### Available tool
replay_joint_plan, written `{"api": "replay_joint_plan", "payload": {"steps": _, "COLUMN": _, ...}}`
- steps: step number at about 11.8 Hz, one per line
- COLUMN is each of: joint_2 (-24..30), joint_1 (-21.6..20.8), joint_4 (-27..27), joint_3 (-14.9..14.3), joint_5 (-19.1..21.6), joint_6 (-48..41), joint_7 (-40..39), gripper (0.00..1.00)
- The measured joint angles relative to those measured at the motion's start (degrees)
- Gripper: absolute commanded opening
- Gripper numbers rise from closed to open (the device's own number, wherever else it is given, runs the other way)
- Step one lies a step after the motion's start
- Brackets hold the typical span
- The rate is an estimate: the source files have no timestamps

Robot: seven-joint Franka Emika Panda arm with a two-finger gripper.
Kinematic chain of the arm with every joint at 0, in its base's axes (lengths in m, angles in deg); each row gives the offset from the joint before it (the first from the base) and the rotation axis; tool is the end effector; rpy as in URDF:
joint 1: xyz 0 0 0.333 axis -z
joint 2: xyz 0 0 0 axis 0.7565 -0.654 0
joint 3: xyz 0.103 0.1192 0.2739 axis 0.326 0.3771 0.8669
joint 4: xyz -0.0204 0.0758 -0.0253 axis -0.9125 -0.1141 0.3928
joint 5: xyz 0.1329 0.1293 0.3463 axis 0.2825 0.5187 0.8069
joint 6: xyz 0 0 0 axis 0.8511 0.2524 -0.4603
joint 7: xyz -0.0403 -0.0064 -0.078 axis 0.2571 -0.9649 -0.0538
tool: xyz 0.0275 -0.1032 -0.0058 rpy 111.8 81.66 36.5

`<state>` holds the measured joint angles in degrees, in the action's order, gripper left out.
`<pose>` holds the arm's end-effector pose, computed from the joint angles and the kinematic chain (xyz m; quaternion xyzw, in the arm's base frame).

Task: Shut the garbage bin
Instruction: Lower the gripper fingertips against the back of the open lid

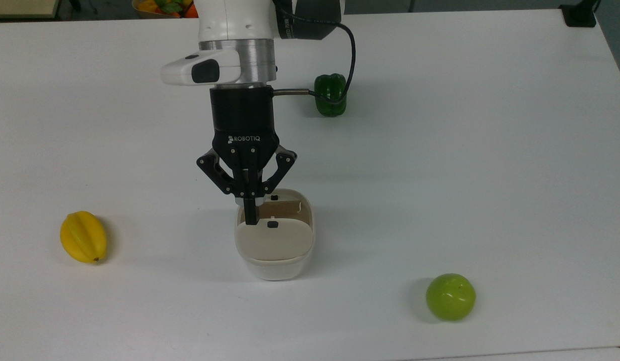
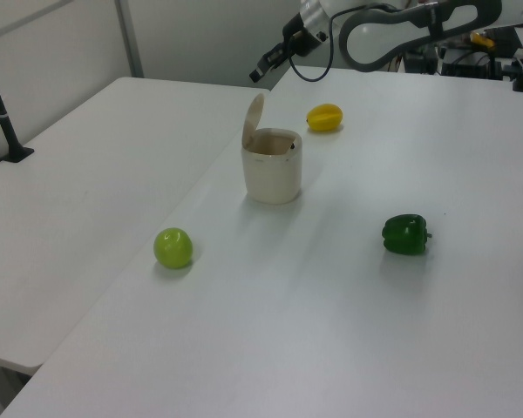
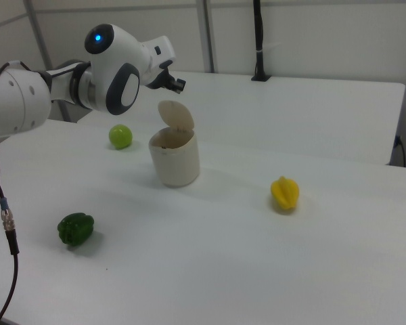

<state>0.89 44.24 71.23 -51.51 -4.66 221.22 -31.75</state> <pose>0.7507 0.0657 0.5179 -0.9060 0.0155 -0.4180 0.0644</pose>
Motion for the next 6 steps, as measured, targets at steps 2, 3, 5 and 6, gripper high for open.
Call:
{"api": "replay_joint_plan", "payload": {"steps": 2, "joint_2": -0.3, "joint_1": 0.0, "joint_4": -0.2, "joint_3": 0.0, "joint_5": -0.1, "joint_6": 0.0, "joint_7": 0.0, "gripper": 0.00}}
{"api": "replay_joint_plan", "payload": {"steps": 3, "joint_2": -0.4, "joint_1": 0.0, "joint_4": -0.2, "joint_3": 0.0, "joint_5": -0.1, "joint_6": 0.0, "joint_7": -0.1, "gripper": 0.00}}
{"api": "replay_joint_plan", "payload": {"steps": 5, "joint_2": -0.5, "joint_1": 0.0, "joint_4": -0.2, "joint_3": 0.0, "joint_5": -0.1, "joint_6": 0.0, "joint_7": -0.2, "gripper": 0.00}}
{"api": "replay_joint_plan", "payload": {"steps": 6, "joint_2": -0.5, "joint_1": 0.0, "joint_4": -0.2, "joint_3": 0.0, "joint_5": -0.1, "joint_6": 0.0, "joint_7": -0.3, "gripper": 0.00}}
